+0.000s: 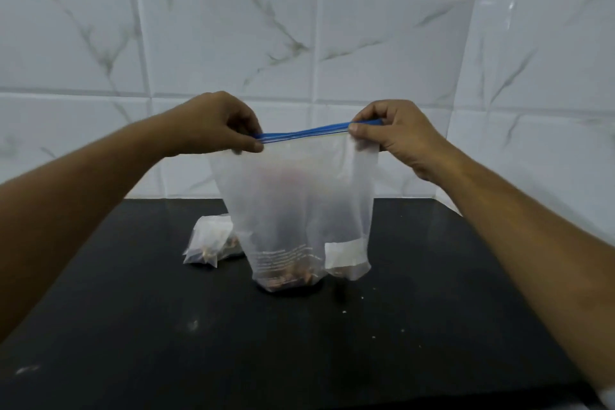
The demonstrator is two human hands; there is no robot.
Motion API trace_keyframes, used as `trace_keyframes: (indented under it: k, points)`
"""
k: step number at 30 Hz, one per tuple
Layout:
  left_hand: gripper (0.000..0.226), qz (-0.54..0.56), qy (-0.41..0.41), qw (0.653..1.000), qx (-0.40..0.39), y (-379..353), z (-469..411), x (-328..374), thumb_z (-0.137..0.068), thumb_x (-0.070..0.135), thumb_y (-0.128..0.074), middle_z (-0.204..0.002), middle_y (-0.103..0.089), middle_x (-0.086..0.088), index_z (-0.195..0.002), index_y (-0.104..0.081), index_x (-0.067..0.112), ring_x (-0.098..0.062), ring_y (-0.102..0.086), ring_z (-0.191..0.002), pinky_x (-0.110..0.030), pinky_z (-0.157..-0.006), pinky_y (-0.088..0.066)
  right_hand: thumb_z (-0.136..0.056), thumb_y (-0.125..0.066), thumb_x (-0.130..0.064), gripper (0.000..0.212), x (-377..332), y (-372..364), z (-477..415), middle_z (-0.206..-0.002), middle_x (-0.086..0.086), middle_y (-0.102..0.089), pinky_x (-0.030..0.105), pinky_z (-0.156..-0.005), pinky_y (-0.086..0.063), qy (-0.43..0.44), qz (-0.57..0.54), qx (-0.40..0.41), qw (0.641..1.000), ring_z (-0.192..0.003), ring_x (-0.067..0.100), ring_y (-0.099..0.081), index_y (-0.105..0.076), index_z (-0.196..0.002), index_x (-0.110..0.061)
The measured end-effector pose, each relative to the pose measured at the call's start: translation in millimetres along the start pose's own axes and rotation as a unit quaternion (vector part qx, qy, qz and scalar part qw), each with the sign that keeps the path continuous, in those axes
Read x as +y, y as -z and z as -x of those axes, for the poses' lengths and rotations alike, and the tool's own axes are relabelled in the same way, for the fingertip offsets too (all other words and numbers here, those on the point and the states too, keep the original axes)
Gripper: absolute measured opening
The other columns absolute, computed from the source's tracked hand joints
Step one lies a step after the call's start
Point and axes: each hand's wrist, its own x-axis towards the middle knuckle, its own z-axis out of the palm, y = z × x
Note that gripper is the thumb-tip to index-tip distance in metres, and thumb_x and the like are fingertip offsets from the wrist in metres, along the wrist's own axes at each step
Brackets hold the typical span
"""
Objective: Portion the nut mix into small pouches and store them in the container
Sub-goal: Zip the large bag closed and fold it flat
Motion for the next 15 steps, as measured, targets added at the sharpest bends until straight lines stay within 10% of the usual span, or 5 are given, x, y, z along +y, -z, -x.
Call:
trace_keyframes:
  k: [9, 12, 15]
  points:
    - [0.011, 0.142, 0.052, 0.988, 0.02, 15, 12, 3, -0.092, 0.017, -0.075, -0.086, -0.074, -0.008, -0.103, -0.072, 0.016, -0.011, -0.069, -0.063, -0.024, -0.057, -0.056, -0.091, -0.076, -0.033, 0.015, -31, 2, -8, -0.093, -0.003, -0.066, 0.027, -0.067, -0.044, 0.049, 0.355, 0.085, 0.93, -0.078, 0.014, -0.061, -0.07, -0.101, -0.025]
    - [0.013, 0.236, 0.117, 0.964, 0.026, 1, 10, 27, -0.093, 0.007, -0.07, -0.09, -0.07, -0.014, -0.105, -0.066, 0.012, -0.02, -0.068, -0.062, -0.027, -0.05, -0.058, -0.092, -0.074, -0.046, 0.033, -54, -14, 0, -0.091, 0.006, -0.072, 0.032, -0.061, -0.057, -0.057, 0.146, -0.049, 0.986, -0.072, 0.019, -0.07, -0.069, -0.102, -0.015]
    - [0.008, 0.357, 0.165, 0.919, 0.012, -10, 9, 49, -0.098, 0.007, -0.063, -0.087, -0.069, -0.015, -0.105, -0.065, 0.004, -0.021, -0.071, -0.059, -0.031, -0.055, -0.062, -0.079, -0.077, -0.057, 0.056, -72, -31, 11, -0.108, 0.006, -0.076, 0.038, -0.078, -0.064, -0.089, 0.08, -0.229, 0.966, -0.092, 0.02, -0.077, -0.068, -0.118, -0.018]
